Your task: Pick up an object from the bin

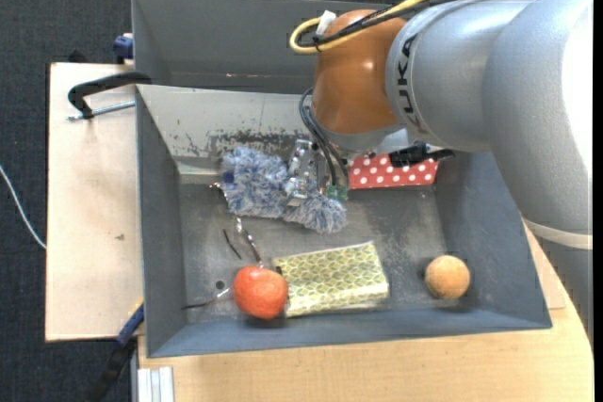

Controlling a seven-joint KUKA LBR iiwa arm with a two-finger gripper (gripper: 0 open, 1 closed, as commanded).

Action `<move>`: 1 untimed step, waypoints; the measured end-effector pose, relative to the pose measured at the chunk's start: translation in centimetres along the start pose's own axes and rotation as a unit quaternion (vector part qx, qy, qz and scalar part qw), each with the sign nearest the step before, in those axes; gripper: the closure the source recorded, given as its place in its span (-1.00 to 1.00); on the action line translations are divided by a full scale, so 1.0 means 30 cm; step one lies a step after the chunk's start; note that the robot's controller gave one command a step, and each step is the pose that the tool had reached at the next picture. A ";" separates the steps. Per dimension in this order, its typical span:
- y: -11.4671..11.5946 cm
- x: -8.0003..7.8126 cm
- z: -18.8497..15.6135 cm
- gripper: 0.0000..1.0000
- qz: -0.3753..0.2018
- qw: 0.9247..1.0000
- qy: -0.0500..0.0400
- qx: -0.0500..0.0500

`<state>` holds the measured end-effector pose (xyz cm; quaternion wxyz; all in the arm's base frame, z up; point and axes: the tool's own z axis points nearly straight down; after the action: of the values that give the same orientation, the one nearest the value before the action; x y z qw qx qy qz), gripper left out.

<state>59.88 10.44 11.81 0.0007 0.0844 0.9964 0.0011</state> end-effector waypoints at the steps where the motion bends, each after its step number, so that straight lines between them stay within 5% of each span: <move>1: 0.001 -0.003 -0.040 1.00 0.000 1.000 -0.002 -0.001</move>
Offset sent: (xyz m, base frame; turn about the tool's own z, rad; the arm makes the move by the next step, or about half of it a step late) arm 0.0002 0.0001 0.0772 0.0000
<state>59.98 10.45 13.01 0.0025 0.0842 0.9964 0.0015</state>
